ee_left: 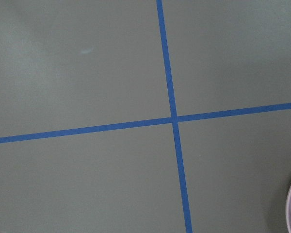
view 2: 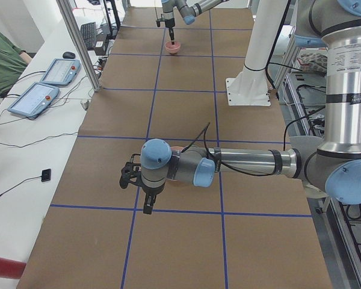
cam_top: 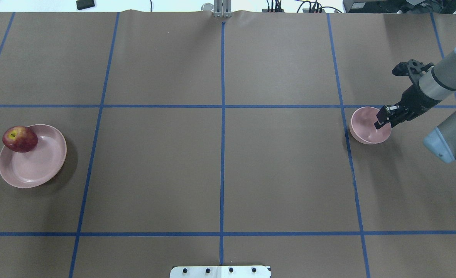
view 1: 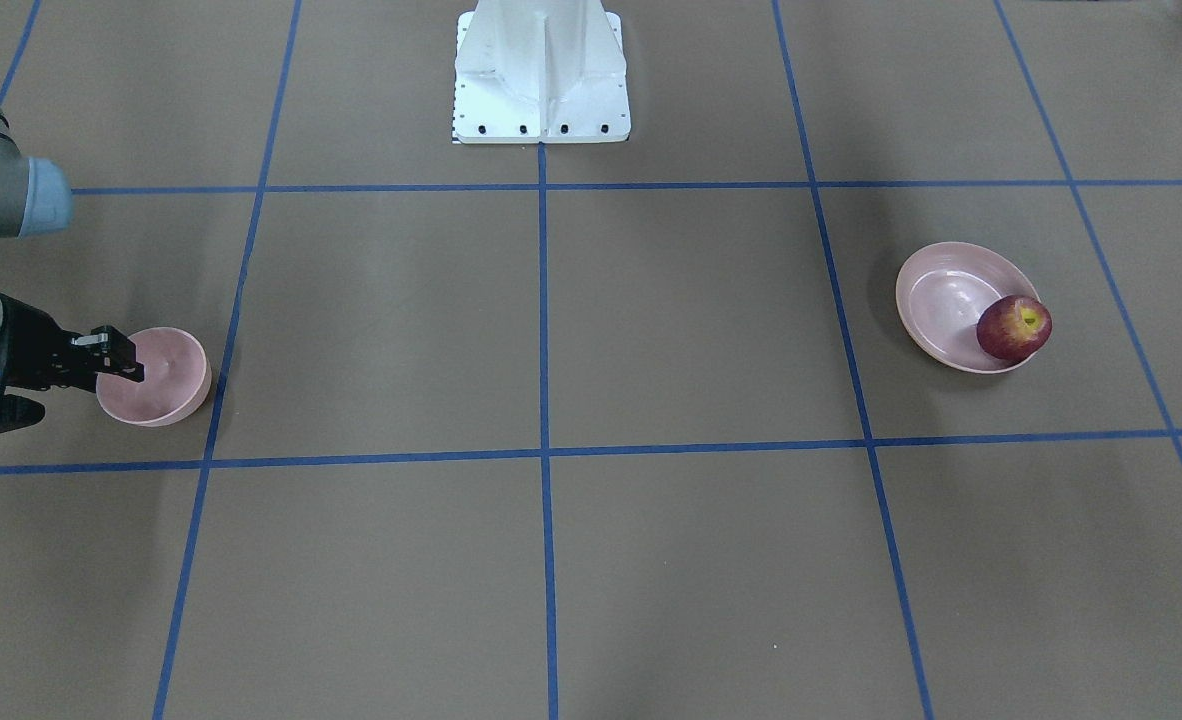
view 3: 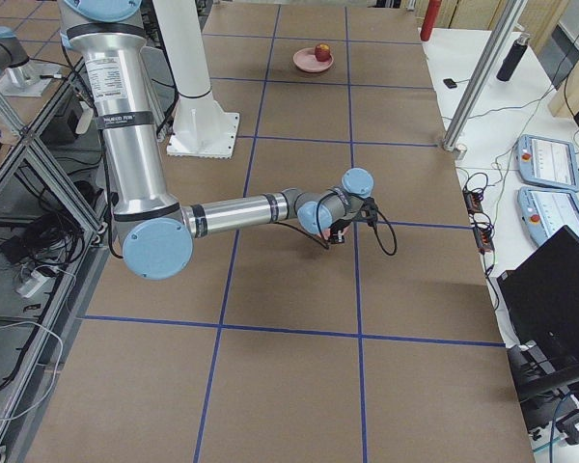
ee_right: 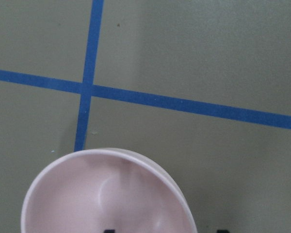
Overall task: Move apple from plate to bowl
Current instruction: 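Lower the right gripper onto the pink bowl rim and grasp it, then lift the pink bowl toward table center while left gripper reaches the apple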
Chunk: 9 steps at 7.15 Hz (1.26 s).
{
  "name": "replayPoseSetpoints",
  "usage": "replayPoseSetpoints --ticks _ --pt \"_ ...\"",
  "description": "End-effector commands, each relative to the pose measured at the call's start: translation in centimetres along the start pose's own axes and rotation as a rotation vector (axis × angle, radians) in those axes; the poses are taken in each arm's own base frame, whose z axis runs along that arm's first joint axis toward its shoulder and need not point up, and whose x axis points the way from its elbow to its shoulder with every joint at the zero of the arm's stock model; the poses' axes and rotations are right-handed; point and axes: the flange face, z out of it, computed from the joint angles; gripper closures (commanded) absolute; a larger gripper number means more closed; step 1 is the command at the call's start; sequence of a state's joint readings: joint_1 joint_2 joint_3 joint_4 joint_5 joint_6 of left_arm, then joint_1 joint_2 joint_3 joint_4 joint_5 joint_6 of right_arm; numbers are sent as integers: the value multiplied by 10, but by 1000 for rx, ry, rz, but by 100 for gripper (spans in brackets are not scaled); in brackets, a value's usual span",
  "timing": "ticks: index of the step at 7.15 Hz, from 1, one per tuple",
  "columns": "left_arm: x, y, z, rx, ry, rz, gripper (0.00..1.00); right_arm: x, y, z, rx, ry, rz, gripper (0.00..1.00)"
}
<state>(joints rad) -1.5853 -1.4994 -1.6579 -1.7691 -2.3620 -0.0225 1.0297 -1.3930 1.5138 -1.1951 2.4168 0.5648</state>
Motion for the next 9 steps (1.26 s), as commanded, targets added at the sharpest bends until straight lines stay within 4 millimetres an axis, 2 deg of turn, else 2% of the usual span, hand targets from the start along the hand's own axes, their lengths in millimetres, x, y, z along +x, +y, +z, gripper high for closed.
replayPoseSetpoints --ticks 1,2,4,5,6,7,8,9 --pt "1 0 0 -3 8 -3 2 -8 -5 -20 7 -19 18 100" --pt "0 1 1 -5 10 -4 2 -31 -26 -49 9 -33 47 100" --pt "-3 1 5 -13 8 -11 2 -54 -30 -67 16 -36 48 100" --pt "2 -2 8 -17 10 -2 2 -76 -43 -77 36 -48 50 100" --pt "29 -15 19 -36 19 56 2 -103 -55 -86 48 -54 82 100" --pt "65 -37 37 -66 26 125 2 -115 -60 -93 59 -49 91 100" --pt "86 -42 39 -72 39 88 2 -127 -63 -99 75 -48 105 100" --pt "116 -46 29 -53 51 3 2 -142 -58 -100 77 -57 99 100"
